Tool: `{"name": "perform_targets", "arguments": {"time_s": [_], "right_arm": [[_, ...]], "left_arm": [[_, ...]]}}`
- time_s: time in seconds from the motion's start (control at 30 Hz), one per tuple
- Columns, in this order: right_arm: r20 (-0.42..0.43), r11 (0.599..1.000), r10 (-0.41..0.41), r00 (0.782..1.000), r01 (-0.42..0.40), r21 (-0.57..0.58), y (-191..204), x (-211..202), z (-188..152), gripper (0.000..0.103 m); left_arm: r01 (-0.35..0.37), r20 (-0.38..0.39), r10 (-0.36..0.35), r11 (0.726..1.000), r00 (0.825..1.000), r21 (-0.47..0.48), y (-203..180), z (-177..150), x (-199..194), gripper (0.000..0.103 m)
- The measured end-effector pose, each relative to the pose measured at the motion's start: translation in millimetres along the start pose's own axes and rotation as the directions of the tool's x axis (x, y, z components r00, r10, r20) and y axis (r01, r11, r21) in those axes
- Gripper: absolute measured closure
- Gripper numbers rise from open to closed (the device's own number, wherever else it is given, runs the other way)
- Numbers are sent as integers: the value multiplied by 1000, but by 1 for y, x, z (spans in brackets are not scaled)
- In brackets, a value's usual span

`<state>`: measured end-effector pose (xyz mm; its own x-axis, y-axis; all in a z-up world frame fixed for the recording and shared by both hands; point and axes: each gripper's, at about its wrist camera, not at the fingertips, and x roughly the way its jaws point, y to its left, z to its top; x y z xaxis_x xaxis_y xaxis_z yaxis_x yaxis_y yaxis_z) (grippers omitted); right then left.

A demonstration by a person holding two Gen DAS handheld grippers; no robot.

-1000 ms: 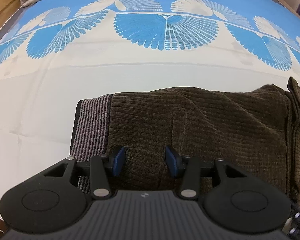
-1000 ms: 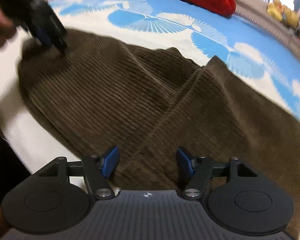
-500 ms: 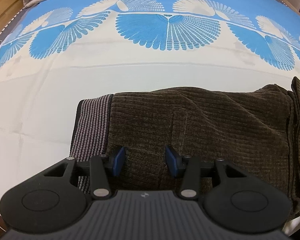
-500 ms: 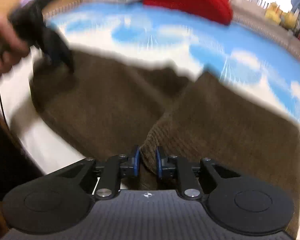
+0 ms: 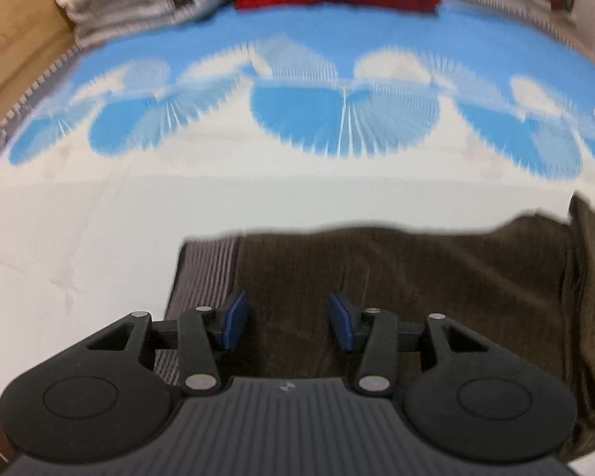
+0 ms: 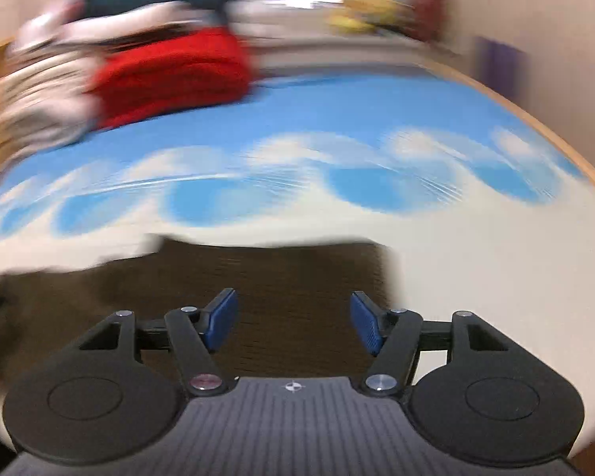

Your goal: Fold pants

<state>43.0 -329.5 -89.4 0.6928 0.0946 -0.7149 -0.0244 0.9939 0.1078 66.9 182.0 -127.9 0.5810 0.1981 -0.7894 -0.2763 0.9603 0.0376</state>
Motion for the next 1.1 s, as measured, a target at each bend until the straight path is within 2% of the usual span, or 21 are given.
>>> {"name": "perform_targets", "arguments": {"time_s": [0.03,0.1,0.17,0.23,0.3,0.37,0.47,0.53,0.6,0.63,0.67,0.73,0.87,1.0,1.1], "right_arm": [[-54,995,-41,998,45,85,-16,8,-5,39],[-85,975,-10,996,29,221,-39,13,-10,40],[-106,962,-3,994,32,270,-50,16,-14,40],[-129,959,-9,992,45,280,-54,19,-19,40],[-163,949,0,987,52,311,-58,24,-25,38],[-194,932,30,980,43,360,-69,26,-28,37],[-251,922,72,965,31,385,-71,33,-35,37],[-267,929,79,960,26,368,-68,34,-37,37],[-284,938,86,955,19,347,-64,37,-37,37],[-297,940,94,950,14,340,-62,39,-38,35],[-313,943,102,944,9,333,-61,41,-39,31],[-338,950,109,935,2,312,-57,45,-42,30],[-344,955,98,934,9,296,-53,48,-42,30],[-345,957,95,934,9,290,-50,48,-43,31],[-341,958,90,936,13,287,-49,49,-43,34]], "left_arm": [[7,23,-7,1000,1000,-7,-3,0,-5,52],[47,72,-47,999,996,-5,-15,0,-17,52],[113,91,-118,992,989,58,-39,-2,-26,52],[176,99,-192,972,976,152,-67,-8,-34,53],[251,92,-279,938,956,241,-95,-17,-43,61],[344,61,-377,890,924,299,-122,-28,-52,65],[447,8,-477,830,879,334,-152,-44,-60,65],[477,-19,-506,799,862,366,-170,-57,-63,65],[490,-74,-508,766,858,416,-187,-74,-61,65],[479,-126,-478,754,870,449,-198,-83,-54,65],[444,-175,-414,750,893,491,-207,-94,-42,63],[436,-166,-411,747,896,502,-211,-100,-38,60],[457,-169,-429,770,887,446,-204,-97,-38,61],[439,-101,-449,760,888,480,-201,-92,-49,61],[453,-56,-487,757,871,471,-198,-88,-58,61]]}}
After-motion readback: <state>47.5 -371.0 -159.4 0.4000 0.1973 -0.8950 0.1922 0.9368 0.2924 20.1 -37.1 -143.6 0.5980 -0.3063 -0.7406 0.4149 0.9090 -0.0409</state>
